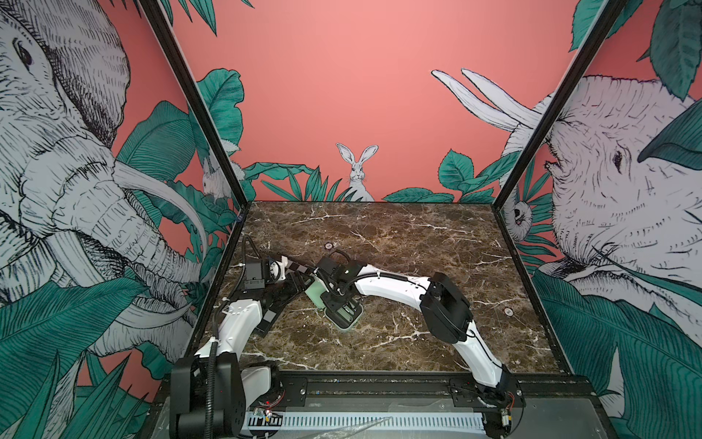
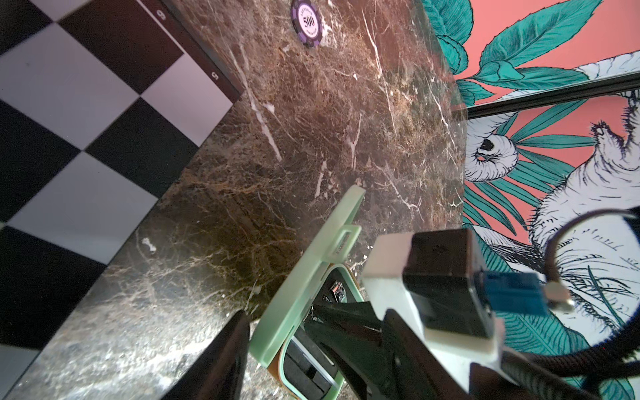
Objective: Organize nail clipper sets
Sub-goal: Adjust the nail clipper in the storage box.
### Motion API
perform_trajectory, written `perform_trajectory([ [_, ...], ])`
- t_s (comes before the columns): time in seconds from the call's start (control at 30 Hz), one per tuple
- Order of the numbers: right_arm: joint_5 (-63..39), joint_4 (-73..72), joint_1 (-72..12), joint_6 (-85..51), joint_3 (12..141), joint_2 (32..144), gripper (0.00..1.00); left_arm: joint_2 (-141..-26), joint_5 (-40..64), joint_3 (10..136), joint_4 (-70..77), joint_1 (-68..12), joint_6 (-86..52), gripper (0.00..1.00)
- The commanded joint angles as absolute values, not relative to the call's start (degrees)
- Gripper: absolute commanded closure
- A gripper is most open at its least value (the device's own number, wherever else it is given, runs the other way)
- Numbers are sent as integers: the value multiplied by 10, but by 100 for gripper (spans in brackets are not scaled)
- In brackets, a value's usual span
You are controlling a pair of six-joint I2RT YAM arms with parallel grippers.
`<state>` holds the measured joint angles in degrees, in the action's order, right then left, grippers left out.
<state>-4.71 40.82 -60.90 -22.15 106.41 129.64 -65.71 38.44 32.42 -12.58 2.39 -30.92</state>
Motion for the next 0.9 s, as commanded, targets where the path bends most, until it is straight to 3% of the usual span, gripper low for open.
perform_trajectory([
  [0.0, -39, 423, -612, -229, 1044, 1311, 84, -657, 379, 313, -135, 23, -301, 37],
  [0.37, -30, 401, -612, -234, 1009, 1303, 86, -655, 396, 313, -124, 23, -305, 38],
  [0.67, -36, 407, -604, -244, 1083, 1225, 69, -634, 414, 315, -120, 23, -304, 38],
  [0.87, -21, 409, -602, -261, 1022, 1133, 67, -623, 446, 307, -81, 23, -318, 37],
])
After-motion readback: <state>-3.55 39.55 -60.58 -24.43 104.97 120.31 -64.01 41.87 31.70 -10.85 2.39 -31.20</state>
